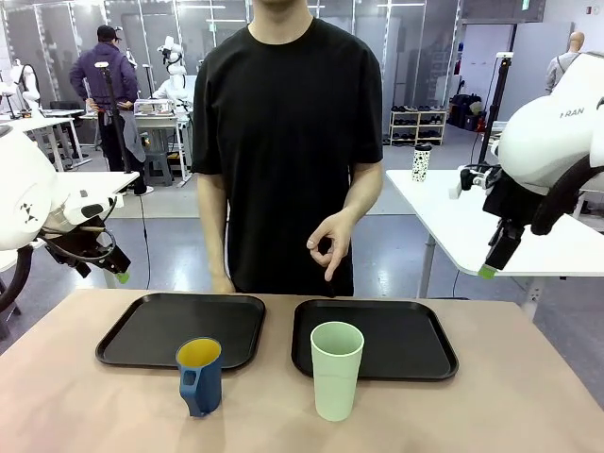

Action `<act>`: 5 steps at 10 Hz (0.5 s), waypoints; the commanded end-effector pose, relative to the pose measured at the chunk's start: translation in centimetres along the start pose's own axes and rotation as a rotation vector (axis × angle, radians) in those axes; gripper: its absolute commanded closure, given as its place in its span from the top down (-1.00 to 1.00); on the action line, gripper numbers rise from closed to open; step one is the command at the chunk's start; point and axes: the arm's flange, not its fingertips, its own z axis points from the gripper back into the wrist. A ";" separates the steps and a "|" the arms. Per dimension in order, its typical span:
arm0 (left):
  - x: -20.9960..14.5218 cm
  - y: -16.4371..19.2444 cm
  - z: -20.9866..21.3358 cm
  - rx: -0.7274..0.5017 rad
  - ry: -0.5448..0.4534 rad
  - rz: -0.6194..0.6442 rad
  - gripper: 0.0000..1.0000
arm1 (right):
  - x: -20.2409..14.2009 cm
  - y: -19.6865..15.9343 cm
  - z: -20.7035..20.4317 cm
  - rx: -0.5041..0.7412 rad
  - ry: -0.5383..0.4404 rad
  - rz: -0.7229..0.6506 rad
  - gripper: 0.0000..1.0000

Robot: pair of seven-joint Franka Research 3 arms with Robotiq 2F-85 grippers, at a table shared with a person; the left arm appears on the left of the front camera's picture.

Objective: Sort and store the cups by type.
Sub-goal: Pick up the Reusable plastic cup.

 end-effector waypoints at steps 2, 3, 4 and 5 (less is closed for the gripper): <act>-0.1 0.2 0.2 -0.003 -0.002 0.004 1.00 | -1.4 0.8 -0.8 0.028 -0.069 0.253 1.00; -0.1 0.2 0.2 -0.003 -0.002 0.004 1.00 | -1.5 1.4 -1.3 0.026 -0.079 0.323 1.00; -0.1 0.2 0.2 -0.003 -0.002 0.004 1.00 | -1.5 1.7 -1.8 0.018 -0.072 0.357 1.00; -0.1 0.2 0.2 -0.003 -0.002 0.004 1.00 | -1.3 1.9 -2.0 0.024 -0.062 0.377 1.00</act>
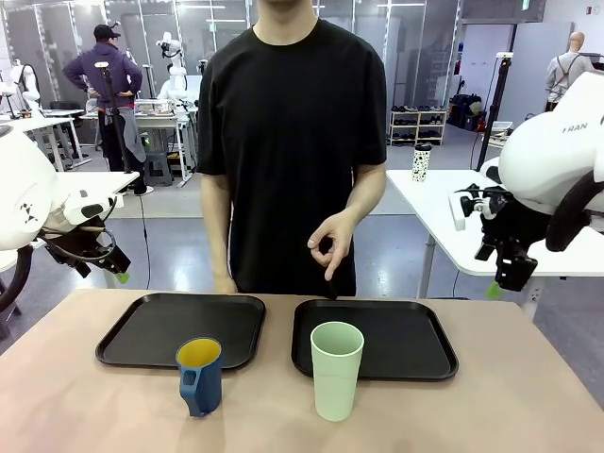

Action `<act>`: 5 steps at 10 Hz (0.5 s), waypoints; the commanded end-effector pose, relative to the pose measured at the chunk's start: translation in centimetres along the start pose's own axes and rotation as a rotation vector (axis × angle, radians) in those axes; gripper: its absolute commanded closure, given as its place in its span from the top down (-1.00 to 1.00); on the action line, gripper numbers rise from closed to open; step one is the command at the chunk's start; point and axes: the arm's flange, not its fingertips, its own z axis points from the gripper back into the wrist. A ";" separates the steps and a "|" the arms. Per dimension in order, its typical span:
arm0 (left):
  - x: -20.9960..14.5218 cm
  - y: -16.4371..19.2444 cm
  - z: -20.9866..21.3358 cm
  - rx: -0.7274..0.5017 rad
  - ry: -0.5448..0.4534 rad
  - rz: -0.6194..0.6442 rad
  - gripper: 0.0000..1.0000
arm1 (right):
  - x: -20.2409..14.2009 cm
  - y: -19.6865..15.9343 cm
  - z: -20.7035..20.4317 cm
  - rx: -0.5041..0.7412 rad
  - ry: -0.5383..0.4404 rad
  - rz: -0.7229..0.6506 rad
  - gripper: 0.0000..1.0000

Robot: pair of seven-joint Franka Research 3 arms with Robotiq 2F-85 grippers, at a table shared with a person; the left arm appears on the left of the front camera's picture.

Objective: Sort and store the cups by type.
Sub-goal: Pick up the Reusable plastic cup.

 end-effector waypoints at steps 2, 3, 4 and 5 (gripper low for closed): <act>-0.1 0.2 0.2 -0.003 -0.002 0.004 1.00 | 0.0 0.0 0.0 0.000 0.000 0.000 1.00; -0.1 0.2 0.2 -0.003 -0.002 0.004 1.00 | 0.0 0.0 0.0 0.000 0.000 0.000 1.00; -0.1 0.2 0.2 -0.003 -0.002 0.004 1.00 | 0.0 0.0 0.0 0.000 0.000 0.000 1.00; -0.1 0.2 0.2 -0.003 -0.002 0.004 1.00 | 0.0 0.0 0.0 0.000 0.000 0.000 1.00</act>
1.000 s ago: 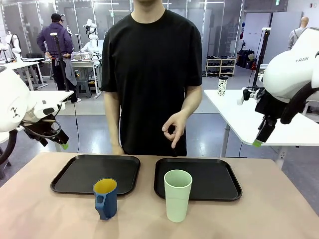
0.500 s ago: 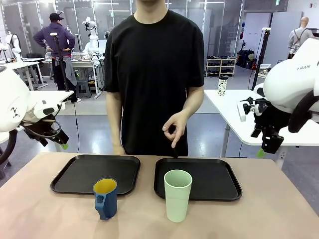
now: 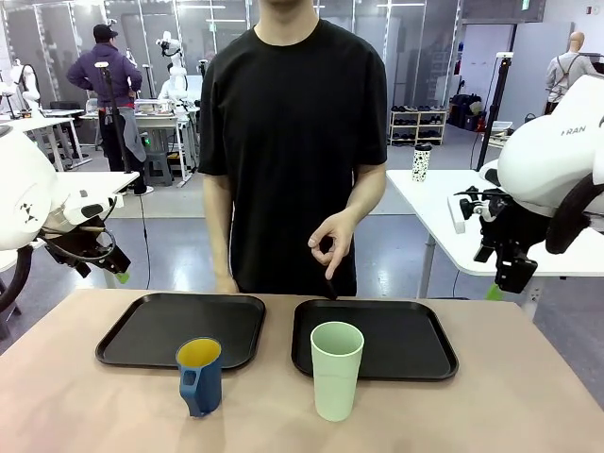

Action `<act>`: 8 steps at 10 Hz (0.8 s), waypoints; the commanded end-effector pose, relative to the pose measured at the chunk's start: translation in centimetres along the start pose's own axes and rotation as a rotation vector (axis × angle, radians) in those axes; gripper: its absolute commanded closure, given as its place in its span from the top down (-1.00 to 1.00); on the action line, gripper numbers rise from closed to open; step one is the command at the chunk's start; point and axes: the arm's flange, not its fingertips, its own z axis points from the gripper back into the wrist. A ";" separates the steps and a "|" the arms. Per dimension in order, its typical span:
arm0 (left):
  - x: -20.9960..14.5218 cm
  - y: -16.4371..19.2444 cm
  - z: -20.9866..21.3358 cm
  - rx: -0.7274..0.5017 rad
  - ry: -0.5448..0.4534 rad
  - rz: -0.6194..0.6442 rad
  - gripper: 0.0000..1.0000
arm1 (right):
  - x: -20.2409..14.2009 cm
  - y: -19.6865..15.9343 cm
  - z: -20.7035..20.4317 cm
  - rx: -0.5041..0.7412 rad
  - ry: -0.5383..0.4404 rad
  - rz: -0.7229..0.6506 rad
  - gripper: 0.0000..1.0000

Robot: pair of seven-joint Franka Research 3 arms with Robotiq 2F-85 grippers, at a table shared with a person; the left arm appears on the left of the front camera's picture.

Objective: Sort and store the cups by type.
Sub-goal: Pick up the Reusable plastic cup.

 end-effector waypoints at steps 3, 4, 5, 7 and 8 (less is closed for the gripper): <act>-0.1 0.2 0.2 -0.003 -0.002 0.004 1.00 | 1.4 0.9 -2.7 0.166 -0.149 0.176 1.00; -0.1 0.2 0.2 -0.003 -0.002 0.004 1.00 | 1.8 1.5 -4.4 0.205 -0.188 0.185 1.00; -0.1 0.2 0.2 -0.003 -0.002 0.004 1.00 | 2.0 2.3 -6.0 0.251 -0.210 0.195 1.00; -0.1 0.2 0.2 -0.003 -0.002 0.004 1.00 | 2.5 4.5 -8.6 0.344 -0.340 0.226 1.00; -0.1 0.2 0.2 -0.003 -0.002 0.004 1.00 | 2.8 5.2 -10.3 0.378 -0.393 0.240 1.00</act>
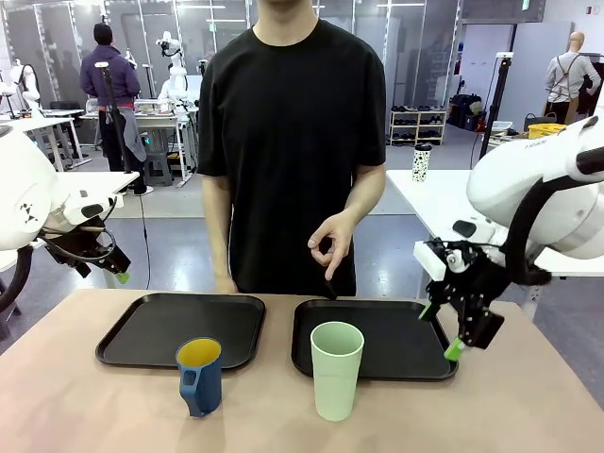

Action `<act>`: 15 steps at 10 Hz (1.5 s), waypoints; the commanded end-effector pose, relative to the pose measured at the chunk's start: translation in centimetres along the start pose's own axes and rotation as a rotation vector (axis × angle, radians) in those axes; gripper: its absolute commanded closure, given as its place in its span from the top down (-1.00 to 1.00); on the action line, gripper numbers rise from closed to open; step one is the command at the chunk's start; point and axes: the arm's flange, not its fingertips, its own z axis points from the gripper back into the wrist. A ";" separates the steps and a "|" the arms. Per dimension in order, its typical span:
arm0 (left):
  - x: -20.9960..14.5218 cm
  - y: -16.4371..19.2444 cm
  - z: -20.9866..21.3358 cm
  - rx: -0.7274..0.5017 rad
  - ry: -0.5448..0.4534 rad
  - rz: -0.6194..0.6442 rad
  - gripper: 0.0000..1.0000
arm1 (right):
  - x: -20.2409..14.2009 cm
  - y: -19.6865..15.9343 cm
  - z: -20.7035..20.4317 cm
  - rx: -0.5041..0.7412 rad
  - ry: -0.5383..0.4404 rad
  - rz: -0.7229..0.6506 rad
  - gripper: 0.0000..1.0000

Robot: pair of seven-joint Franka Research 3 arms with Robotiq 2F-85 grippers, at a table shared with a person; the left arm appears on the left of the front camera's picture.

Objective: Sort and store the cups by type.
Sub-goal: Pick up the Reusable plastic cup.

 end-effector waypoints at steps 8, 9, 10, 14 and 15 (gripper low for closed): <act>-0.1 0.2 0.2 -0.003 -0.003 0.004 1.00 | -2.7 -0.6 -10.1 -0.034 -0.578 -0.158 1.00; -0.1 0.2 0.2 -0.003 -0.003 0.004 1.00 | -3.1 -0.6 -10.9 -0.038 -0.607 -0.182 1.00; -0.1 0.2 0.2 -0.003 -0.003 0.004 1.00 | -3.4 -0.6 -11.6 -0.026 -0.623 -0.199 1.00; -0.1 0.2 0.2 -0.003 -0.003 0.004 1.00 | -3.8 -0.6 -12.1 -0.013 -0.628 -0.255 1.00; -0.1 0.2 0.2 -0.003 -0.003 0.004 1.00 | -3.8 -0.6 -12.1 -0.013 -0.628 -0.255 1.00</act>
